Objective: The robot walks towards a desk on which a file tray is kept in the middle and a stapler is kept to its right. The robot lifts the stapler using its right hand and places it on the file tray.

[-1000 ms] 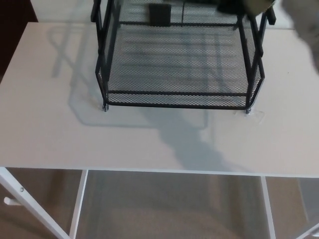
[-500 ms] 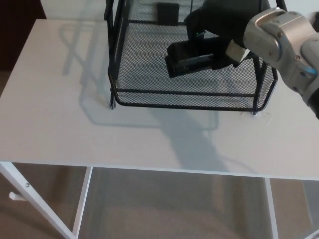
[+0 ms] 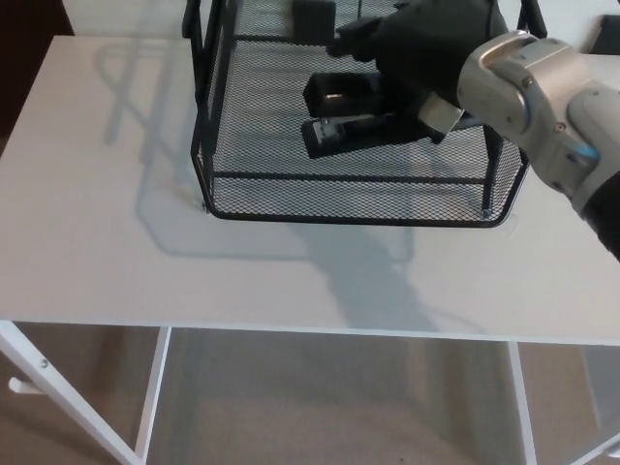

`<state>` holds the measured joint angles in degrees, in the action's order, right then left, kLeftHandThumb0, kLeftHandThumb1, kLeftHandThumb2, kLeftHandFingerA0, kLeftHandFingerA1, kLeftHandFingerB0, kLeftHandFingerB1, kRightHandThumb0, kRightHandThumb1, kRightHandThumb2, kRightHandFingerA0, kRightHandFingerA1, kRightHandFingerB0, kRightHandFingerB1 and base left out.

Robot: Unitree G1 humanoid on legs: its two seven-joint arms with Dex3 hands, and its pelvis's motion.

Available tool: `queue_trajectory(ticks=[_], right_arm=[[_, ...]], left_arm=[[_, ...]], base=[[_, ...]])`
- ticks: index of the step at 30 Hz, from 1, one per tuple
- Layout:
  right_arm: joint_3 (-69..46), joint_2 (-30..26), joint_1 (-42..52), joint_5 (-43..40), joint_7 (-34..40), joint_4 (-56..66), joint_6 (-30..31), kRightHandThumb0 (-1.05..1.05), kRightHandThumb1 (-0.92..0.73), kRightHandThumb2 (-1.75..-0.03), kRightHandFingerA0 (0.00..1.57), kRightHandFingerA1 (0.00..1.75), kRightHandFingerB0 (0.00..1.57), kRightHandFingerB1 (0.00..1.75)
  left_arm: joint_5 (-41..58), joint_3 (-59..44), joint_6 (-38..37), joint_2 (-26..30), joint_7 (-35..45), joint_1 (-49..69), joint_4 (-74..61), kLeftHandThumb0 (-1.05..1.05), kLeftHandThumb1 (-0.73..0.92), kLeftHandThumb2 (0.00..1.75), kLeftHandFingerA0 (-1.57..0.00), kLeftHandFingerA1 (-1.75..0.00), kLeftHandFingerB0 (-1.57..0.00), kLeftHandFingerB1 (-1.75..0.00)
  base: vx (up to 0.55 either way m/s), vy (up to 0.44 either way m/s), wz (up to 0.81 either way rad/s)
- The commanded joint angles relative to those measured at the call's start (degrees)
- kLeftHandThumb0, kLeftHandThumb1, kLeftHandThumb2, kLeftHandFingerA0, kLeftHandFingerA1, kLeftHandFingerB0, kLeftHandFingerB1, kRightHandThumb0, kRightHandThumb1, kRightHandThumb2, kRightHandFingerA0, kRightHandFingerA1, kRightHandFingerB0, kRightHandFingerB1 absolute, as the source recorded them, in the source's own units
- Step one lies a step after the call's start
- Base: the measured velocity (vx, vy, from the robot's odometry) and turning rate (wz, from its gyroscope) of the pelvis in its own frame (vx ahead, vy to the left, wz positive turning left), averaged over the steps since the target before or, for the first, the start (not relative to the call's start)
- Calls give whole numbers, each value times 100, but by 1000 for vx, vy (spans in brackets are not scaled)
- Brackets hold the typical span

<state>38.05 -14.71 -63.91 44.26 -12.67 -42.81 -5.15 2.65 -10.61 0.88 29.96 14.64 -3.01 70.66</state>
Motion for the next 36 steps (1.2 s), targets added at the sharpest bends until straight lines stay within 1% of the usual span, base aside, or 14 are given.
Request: queue_trajectory(ticks=[1, 2, 9, 15, 16, 20, 23, 25, 26, 28, 29, 34, 35, 36], right_arm=[[38, -10, -211, 330, -321, 312, 384, -91, -43, -74, 0, 0, 0, 0], [41, -99, -274, 377, -395, 437, 333, -100, -58, -92, 0, 16, 0, 0], [-223, -578, -465, 445, -783, 974, 332, -105, -62, -95, 0, 21, 0, 2], [-727, -1225, -606, 194, -853, 1298, -60, -94, -54, -91, 0, 19, 0, 8], [-1002, -1401, -625, -114, -1120, 1491, -84, -95, -45, -77, 0, 0, 0, 0], [-1925, -1902, -343, -821, -1858, 2678, 249, -98, -56, -90, 0, 7, 0, 0], [-3449, -2763, 455, -1682, -2185, 4246, 590, -100, -57, -87, 0, 0, 0, 5], [-4002, -2847, 682, -1828, -2428, 4737, 1148, -105, -64, -102, 0, 15, 0, 11], [-4464, -2951, 922, -2004, -2343, 4883, 1011, -76, -72, -62, 0, 0, 0, 13], [-5175, -3090, 1333, -2254, -2226, 5160, 851, -76, -72, -62, 0, 0, 0, 13], [-6989, -3051, 1857, -2904, -2768, 5568, 1692, -85, -56, -90, 0, 20, 5, 12], [-8600, -3242, 2735, -2425, -2278, 4971, 1286, -99, -63, -93, 0, 6, 5, 14], [-8760, -3293, 2849, -2499, -2224, 4756, 1151, -70, -76, -63, 0, 7, 0, 23], [-8941, -3371, 2990, -2604, -2154, 4455, 929, -70, -76, -63, 0, 7, 0, 23]], left_arm=[[-141, 31, -331, 142, -125, -14, 159, -57, 84, 65, -45, -47, -29, -37], [-133, 16, -364, 127, -144, -12, 198, -57, 84, 65, -46, -47, -30, -37], [-105, -15, -431, 161, -84, 15, 226, -57, 84, 65, -44, -49, -31, -38], [-170, 49, -420, 153, -171, 24, 248, -58, 84, 65, -47, -49, -35, -38], [-163, 40, -453, 156, -149, 42, 256, -58, 84, 65, -45, -49, -34, -38], [-134, 17, -410, 136, -130, 59, 240, -57, 84, 65, -43, -49, -32, -38], [-103, -11, -392, 161, -88, 66, 233, -57, 85, 65, -42, -49, -30, -38], [-95, -21, -424, 159, -112, 94, 218, -57, 84, 65, -44, -50, -31, -38], [-91, -24, -434, 157, -105, 100, 216, -58, 84, 65, -43, -50, -30, -38], [-102, -14, -438, 186, -79, 100, 220, -58, 84, 65, -43, -50, -30, -38], [-184, 53, -465, 178, -148, 73, 260, -59, 84, 65, -44, -49, -32, -37], [-133, 6, -412, 204, -97, 9, 261, -58, 84, 65, -43, -48, -31, -37], [-125, -2, -414, 196, -95, 7, 270, -58, 84, 65, -43, -49, -29, -37], [-109, -17, -414, 183, -89, 4, 283, -58, 84, 65, -43, -49, -29, -37]], base=[[0, 0, 0], [0, 0, 0], [0, 0, 0], [0, 0, 0], [0, 0, 0], [0, 0, 0], [0, 0, 0], [0, 0, 0], [0, 0, 0], [0, 0, 0], [0, 0, 0], [0, 0, 0], [0, 0, 0], [0, 0, 0]])
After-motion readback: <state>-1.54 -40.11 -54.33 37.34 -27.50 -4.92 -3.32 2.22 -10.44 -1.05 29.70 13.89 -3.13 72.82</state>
